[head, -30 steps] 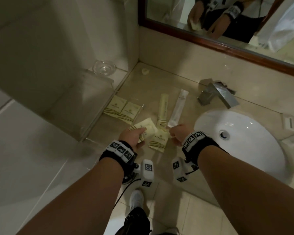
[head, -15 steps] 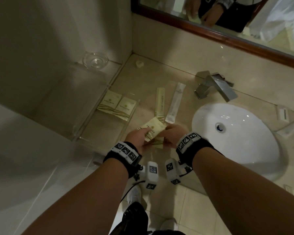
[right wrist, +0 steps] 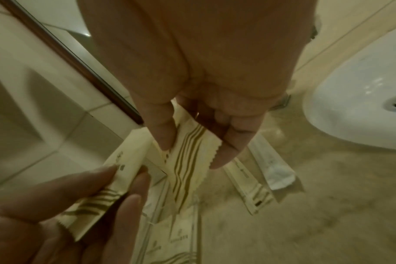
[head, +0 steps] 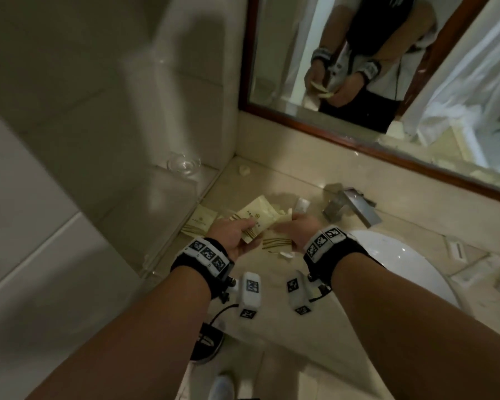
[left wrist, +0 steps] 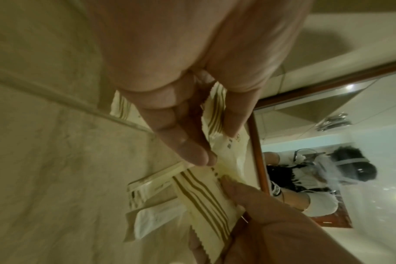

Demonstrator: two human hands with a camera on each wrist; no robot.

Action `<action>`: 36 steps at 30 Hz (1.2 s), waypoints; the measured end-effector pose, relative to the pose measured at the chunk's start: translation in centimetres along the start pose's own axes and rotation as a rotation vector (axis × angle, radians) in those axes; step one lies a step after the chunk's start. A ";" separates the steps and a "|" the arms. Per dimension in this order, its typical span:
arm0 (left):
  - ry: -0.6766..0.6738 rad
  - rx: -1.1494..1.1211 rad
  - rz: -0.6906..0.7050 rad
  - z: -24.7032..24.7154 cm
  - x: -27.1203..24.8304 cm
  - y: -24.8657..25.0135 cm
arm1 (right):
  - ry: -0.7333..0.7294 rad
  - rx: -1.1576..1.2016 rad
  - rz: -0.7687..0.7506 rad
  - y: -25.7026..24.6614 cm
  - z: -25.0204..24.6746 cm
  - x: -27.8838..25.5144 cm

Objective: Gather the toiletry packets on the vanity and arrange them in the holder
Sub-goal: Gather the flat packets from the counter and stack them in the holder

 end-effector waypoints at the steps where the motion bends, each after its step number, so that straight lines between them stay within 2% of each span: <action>1: 0.019 -0.017 0.019 -0.2 -0.3 0.8 | 0.010 0.003 -0.023 -0.8 -0.4 -0.3; 5: 0.091 -0.032 0.088 -1.4 -1.4 2.9 | 0.025 -0.008 -0.110 -2.5 -0.9 -1.0; 8: 0.168 -0.017 0.176 -2.8 -3.0 4.2 | -0.019 0.017 -0.145 -3.3 -1.1 -1.6; 12: 0.365 0.085 0.350 -5.8 -5.7 5.2 | -0.097 -0.005 -0.228 -4.5 -1.1 -3.3; 16: 0.510 0.057 0.368 -8.8 -8.0 4.1 | -0.142 -0.084 -0.316 -4.4 0.0 -4.6; 20: 0.634 0.098 0.376 -11.2 -10.1 1.9 | -0.139 -0.090 -0.372 -1.2 3.0 -2.3; 24: 0.681 0.152 0.376 -12.9 -10.3 0.8 | -0.191 -0.053 -0.289 0.7 4.4 -1.6; 30: 0.691 0.296 0.348 -14.5 -7.7 1.1 | -0.173 -0.062 -0.194 -1.3 4.4 -3.3; 33: 0.633 0.338 0.283 -14.9 -5.2 1.3 | -0.178 -0.049 -0.099 -1.5 5.4 -2.4; 36: 0.578 0.429 0.229 -15.4 -2.5 1.2 | -0.170 -0.138 -0.109 -1.7 6.8 -0.9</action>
Point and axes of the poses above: each hand's wrist, its own x-axis towards the middle knuckle, its own z-axis out of the palm, y = z × x, the point moved 6 cm from there along x, towards the middle knuckle, and after that the axes turned 8 degrees about y, right-handed, at the moved point
